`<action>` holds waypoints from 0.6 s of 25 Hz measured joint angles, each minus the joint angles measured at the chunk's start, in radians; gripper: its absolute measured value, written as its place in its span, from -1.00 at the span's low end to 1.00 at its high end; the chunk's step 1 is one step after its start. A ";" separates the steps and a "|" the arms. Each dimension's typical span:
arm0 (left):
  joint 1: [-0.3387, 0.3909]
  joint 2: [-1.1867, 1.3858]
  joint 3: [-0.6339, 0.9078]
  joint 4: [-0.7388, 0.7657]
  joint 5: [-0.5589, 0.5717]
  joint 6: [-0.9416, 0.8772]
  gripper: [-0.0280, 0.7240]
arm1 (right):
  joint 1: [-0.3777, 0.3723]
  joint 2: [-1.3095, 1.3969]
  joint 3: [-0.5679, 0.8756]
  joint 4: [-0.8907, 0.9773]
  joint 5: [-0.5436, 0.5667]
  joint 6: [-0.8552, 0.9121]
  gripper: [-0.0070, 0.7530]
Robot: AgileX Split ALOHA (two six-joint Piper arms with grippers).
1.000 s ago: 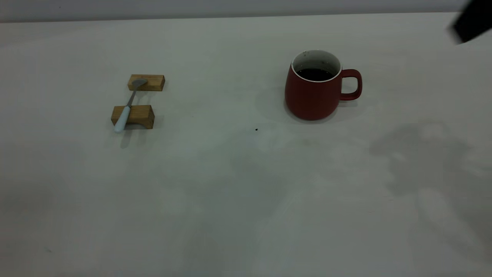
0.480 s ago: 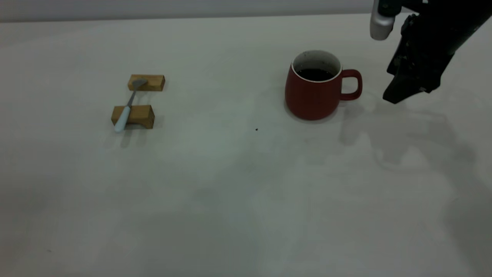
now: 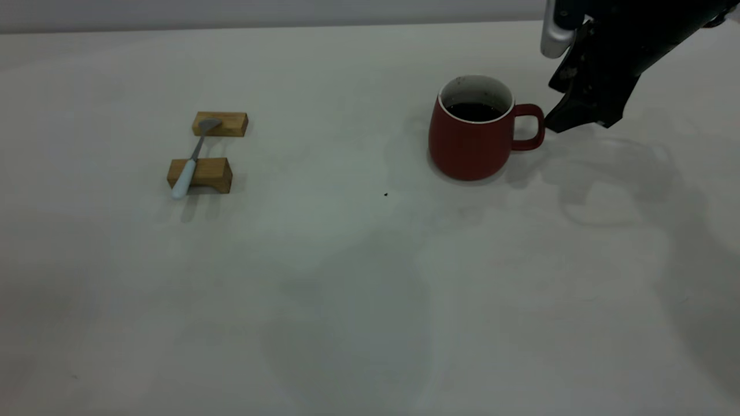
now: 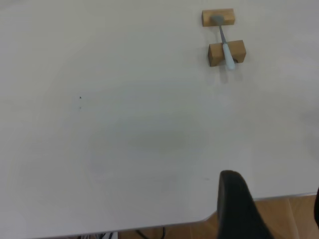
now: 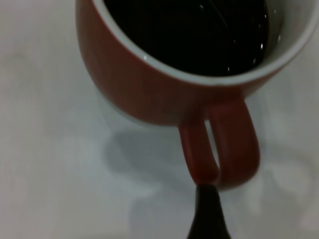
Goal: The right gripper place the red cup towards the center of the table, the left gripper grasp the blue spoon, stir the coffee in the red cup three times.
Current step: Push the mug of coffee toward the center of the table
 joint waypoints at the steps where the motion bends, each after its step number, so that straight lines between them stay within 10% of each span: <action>1: 0.000 0.000 0.000 0.000 0.000 0.000 0.26 | 0.000 0.002 -0.004 0.002 0.009 -0.001 0.58; 15: 0.000 0.000 0.000 0.000 0.000 0.001 0.26 | 0.052 0.052 -0.054 0.009 0.064 -0.003 0.58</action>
